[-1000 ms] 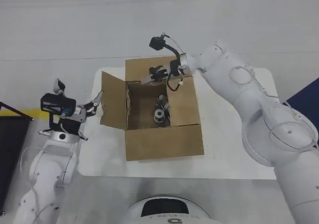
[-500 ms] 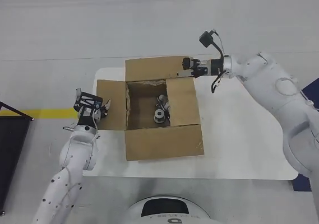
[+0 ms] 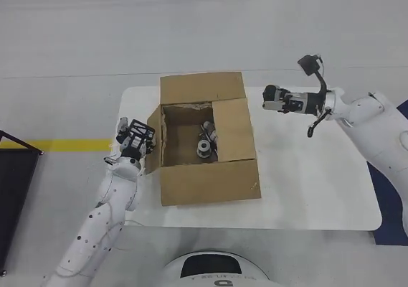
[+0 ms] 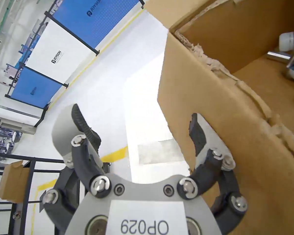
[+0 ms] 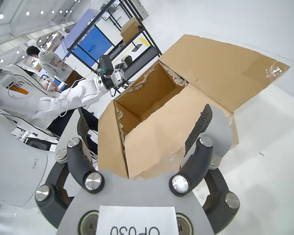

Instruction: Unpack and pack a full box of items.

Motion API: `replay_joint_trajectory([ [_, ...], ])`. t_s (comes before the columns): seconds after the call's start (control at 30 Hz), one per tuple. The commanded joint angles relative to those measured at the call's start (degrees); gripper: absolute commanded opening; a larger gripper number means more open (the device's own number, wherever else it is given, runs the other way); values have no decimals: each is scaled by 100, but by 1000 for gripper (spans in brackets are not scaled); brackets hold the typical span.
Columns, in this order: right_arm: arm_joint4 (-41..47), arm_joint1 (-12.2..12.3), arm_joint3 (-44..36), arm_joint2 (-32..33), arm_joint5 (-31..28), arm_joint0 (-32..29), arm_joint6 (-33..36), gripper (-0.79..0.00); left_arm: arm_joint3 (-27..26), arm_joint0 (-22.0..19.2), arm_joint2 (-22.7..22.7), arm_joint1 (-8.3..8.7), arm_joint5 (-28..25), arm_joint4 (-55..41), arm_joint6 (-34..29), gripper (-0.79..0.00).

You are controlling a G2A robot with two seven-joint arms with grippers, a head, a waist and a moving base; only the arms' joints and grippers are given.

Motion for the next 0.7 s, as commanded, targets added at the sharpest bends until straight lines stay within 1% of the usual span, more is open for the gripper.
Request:
replay_joint_trajectory([
  [0.0, 87, 104, -92, 146, 53, -173, 59, 0, 52, -103, 115, -32, 26, 55, -69, 0],
  [0.17, 204, 286, -247, 445, 58, -559, 78, 0, 146, -386, 419, -118, 15, 201, -233, 0],
  [0.33, 266, 402, -322, 688, 97, -860, 55, 0, 203, -632, 680, -213, 134, 298, -390, 0],
  [0.47, 235, 471, -350, 884, 92, -1088, -83, 0, 335, -748, 686, -267, 313, 222, -476, 0],
  [0.67, 116, 509, -414, 1004, 231, -1210, -117, 0, 385, -779, 672, -279, 319, 220, -482, 0],
])
